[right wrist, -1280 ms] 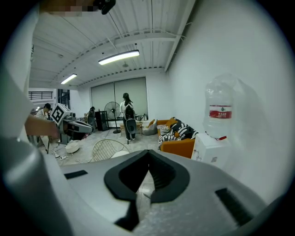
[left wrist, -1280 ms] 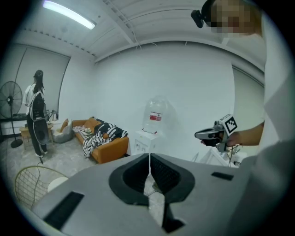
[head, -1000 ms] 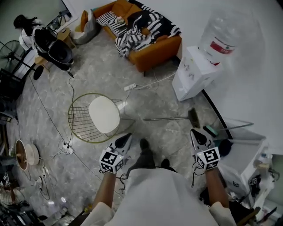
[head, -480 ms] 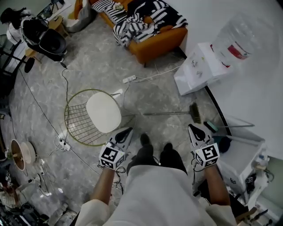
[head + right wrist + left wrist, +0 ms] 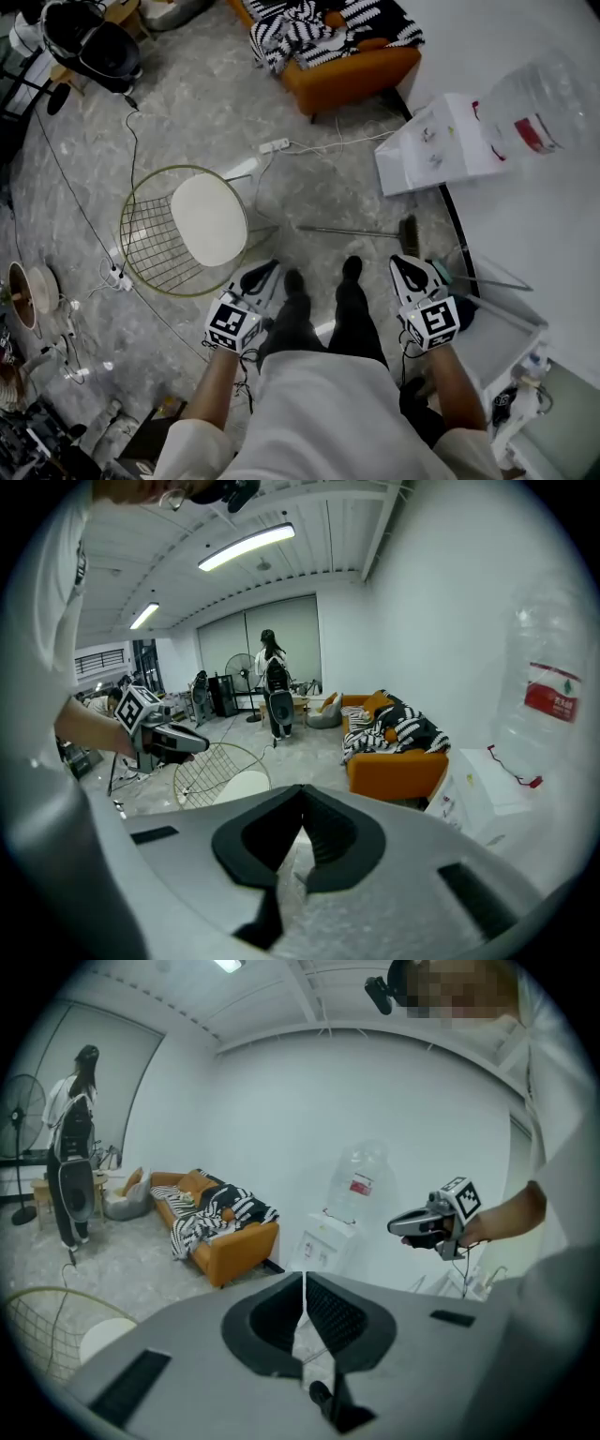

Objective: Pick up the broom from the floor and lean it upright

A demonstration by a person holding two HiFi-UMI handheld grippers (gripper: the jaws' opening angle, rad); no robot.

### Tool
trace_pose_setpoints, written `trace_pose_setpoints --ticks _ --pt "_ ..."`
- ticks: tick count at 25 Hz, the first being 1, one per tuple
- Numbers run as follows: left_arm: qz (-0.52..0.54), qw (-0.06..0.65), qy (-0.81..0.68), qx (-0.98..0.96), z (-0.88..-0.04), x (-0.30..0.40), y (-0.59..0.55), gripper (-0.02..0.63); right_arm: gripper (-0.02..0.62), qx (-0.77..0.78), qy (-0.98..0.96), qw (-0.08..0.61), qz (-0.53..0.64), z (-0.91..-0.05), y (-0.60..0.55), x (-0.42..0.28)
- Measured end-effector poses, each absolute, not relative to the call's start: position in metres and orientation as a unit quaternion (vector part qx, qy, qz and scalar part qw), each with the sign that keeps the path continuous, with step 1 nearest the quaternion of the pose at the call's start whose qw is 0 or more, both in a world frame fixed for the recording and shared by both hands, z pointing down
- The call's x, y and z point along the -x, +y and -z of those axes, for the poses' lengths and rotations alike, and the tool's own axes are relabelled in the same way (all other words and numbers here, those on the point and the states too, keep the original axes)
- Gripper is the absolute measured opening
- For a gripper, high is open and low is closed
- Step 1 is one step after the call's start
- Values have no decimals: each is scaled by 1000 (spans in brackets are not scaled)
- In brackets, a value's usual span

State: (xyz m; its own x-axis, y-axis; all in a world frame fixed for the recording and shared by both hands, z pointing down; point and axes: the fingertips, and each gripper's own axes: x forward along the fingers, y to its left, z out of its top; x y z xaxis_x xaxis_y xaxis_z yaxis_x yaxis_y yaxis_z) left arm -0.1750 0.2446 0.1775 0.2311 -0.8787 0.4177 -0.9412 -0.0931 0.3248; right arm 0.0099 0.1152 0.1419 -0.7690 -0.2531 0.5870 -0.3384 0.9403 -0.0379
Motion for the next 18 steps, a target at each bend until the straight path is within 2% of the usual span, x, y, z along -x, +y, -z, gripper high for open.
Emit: trace_pose_setpoints --ticks 9,18 --pt "-47 300 -665 -682 -231 158 217 12 2 -69 -939 332 -63 -197 72 -5" --pt "-44 316 -701 -638 -308 147 196 12 2 27 -930 362 -57 -293 51 14"
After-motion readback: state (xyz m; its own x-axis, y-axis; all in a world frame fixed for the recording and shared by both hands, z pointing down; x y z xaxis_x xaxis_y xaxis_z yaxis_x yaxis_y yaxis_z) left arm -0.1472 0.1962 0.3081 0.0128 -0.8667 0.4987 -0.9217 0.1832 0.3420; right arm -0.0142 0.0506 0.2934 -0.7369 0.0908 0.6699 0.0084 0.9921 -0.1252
